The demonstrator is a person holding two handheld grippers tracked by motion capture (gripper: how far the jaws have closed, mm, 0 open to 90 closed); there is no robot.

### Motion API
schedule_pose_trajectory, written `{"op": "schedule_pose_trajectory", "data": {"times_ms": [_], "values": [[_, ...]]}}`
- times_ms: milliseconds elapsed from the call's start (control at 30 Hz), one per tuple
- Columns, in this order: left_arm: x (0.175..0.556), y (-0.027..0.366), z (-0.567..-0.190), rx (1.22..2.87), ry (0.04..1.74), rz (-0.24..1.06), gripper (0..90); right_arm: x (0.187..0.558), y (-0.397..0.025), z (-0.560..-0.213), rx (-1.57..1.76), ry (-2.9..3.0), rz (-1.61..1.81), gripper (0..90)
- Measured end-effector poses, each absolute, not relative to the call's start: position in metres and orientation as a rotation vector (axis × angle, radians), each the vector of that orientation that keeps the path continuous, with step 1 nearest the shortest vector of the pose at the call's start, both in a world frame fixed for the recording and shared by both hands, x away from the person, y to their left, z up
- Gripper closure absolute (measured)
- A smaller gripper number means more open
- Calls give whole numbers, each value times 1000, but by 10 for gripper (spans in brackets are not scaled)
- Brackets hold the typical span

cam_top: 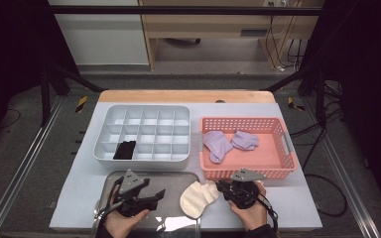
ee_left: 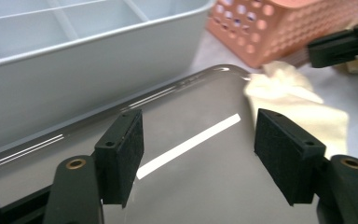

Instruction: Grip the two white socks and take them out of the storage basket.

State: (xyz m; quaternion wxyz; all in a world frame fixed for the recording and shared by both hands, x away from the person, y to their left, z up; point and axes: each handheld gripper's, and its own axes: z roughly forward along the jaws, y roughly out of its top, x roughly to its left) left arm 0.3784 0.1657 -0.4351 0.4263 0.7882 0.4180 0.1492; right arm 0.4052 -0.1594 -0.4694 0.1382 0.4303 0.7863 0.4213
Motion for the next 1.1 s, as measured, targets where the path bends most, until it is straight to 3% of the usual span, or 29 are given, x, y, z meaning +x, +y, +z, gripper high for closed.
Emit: {"op": "schedule_pose_trajectory", "data": {"times_ms": [200, 533, 900, 1100], "values": [[375, 132, -447, 2033, 1009, 353, 387, 410, -155, -479, 1256, 2281, 1193, 802], [376, 115, -469, 2091, 1013, 251, 553, 414, -150, -486, 1244, 2289, 1145, 833], [376, 109, -476, 2123, 955, 222, 845, 408, -145, -484, 1239, 2312, 1126, 900], [376, 118, -471, 2127, 943, 227, 871, 396, -154, -475, 1241, 2321, 1167, 900]]}}
